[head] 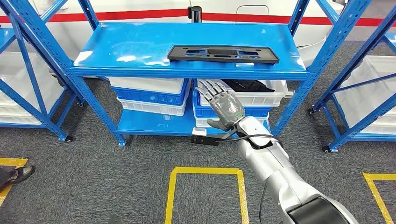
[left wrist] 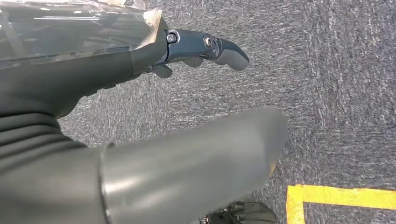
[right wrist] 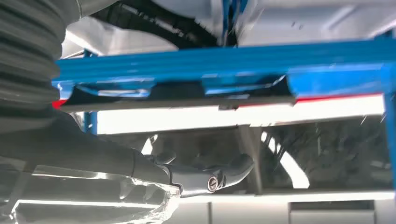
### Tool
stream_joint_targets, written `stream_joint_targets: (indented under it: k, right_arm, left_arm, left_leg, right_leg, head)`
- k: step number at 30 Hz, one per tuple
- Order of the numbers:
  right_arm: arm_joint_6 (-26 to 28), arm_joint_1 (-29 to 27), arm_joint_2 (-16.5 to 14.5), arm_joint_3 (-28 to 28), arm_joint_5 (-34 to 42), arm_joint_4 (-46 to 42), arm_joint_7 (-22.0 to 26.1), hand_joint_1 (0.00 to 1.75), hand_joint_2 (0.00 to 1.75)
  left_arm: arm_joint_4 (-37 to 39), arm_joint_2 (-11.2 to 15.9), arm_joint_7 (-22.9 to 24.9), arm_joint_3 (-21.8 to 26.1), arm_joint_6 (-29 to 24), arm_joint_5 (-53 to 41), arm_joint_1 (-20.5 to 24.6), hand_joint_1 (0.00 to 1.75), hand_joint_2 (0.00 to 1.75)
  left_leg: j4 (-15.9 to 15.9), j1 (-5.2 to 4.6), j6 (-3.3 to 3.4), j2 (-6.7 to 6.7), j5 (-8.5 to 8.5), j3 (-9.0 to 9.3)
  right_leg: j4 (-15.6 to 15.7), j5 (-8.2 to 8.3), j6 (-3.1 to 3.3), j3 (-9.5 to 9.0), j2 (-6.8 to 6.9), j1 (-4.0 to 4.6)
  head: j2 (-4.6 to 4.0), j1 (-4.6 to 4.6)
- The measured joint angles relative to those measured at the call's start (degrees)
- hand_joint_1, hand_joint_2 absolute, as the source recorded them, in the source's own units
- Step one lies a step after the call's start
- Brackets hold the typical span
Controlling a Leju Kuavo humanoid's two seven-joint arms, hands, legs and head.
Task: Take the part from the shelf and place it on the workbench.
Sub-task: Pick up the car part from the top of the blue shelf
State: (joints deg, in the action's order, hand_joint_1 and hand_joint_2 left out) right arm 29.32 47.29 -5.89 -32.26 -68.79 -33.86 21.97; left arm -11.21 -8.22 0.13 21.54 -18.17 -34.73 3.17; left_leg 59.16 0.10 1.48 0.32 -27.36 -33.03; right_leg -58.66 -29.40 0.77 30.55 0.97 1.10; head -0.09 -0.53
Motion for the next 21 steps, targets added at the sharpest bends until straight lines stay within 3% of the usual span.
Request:
stream_joint_targets:
  k: [6,9,11,13,15,16,18,19,20,21]
  right_arm:
    - [-1.2,2.1,-1.0,-1.3,0.4,4.6,-1.8,0.00,1.75]
    - [-0.9,3.2,-1.1,-1.5,1.3,6.0,-2.0,0.00,1.75]
    - [-0.7,4.2,-1.1,-1.5,1.9,6.6,-1.8,0.00,1.75]
    - [-0.7,4.8,-1.0,-1.5,2.2,7.3,-1.6,0.00,1.75]
    - [-0.7,4.9,-0.8,-1.5,2.3,7.9,-1.6,0.00,1.75]
    - [-0.7,4.9,-0.7,-1.6,2.4,8.1,-1.6,0.00,1.75]
    - [-0.7,5.0,-0.5,-1.6,2.4,8.5,-1.6,0.00,1.75]
    - [-0.7,5.0,-0.5,-1.6,2.4,8.7,-1.6,0.00,1.75]
    - [-0.7,5.0,-0.6,-1.6,2.4,9.0,-1.6,0.00,1.75]
    - [-0.7,5.0,-0.5,-1.7,2.5,9.2,-1.5,0.00,1.75]
  left_arm:
    - [0.0,0.0,0.2,0.4,0.3,-0.9,0.0,0.00,0.00]
    - [0.0,0.1,0.3,0.6,0.7,-1.1,0.0,0.00,0.00]
    - [0.0,0.0,0.3,0.8,0.7,-1.1,0.1,0.00,0.00]
    - [0.0,0.0,0.3,0.9,0.7,-1.1,0.2,0.00,0.00]
    - [0.0,-0.1,0.3,1.0,0.7,-1.1,0.1,0.00,0.00]
    - [0.0,-0.1,0.3,1.0,0.7,-1.1,-0.1,0.00,0.00]
    - [0.0,0.0,0.3,1.1,0.7,-1.1,-0.2,0.00,0.00]
    - [0.0,0.1,0.3,1.1,0.7,-1.1,-0.1,0.00,0.00]
    - [0.0,0.2,0.3,1.2,0.6,-1.1,-0.1,0.00,0.00]
    - [0.1,0.3,0.3,1.2,0.7,-1.1,-0.1,0.00,0.00]
  left_leg:
    - [0.0,-0.11,0.13,-0.04,-0.04,-0.05]
    - [-2.2,0.12,1.20,-0.07,0.42,1.11]
    - [-4.4,0.63,1.56,0.05,1.14,2.66]
    - [-4.9,0.95,1.36,-0.01,1.13,3.21]
    - [-4.8,1.61,0.67,-0.36,0.59,3.67]
    - [-4.7,2.05,0.16,-0.56,0.17,4.05]
    - [-4.2,2.92,-1.31,-0.79,-1.17,4.79]
    - [-3.6,3.19,-2.14,-0.85,-2.02,4.90]
    - [-3.2,3.31,-2.82,-0.92,-2.74,4.90]
    - [-3.0,3.31,-3.31,-0.98,-3.23,4.84]
  right_leg:
    - [0.1,0.08,-0.16,-0.01,0.02,-0.19]
    - [0.7,0.36,-0.80,-0.10,-0.12,-0.47]
    - [-2.5,-0.46,-1.14,1.81,-0.52,-0.68]
    - [-9.7,-2.14,-1.66,6.31,-0.78,-1.38]
    - [-14.0,-1.96,-2.88,10.12,-0.81,-2.30]
    - [-13.2,-0.59,-3.84,10.58,-0.80,-2.84]
    - [-6.5,3.61,-6.25,8.68,-0.76,-4.04]
    - [-3.4,4.81,-6.71,7.45,-0.97,-4.42]
    - [-1.5,5.24,-6.54,6.58,-1.17,-4.60]
    - [-1.2,4.73,-5.78,6.31,-1.41,-4.55]
  head:
    - [0.00,0.01]
    - [0.00,0.09]
    - [0.00,0.30]
    - [0.00,0.41]
    - [0.00,0.43]
    - [0.00,0.41]
    - [0.00,0.51]
    - [0.00,0.72]
    - [0.00,0.84]
    - [0.01,0.77]
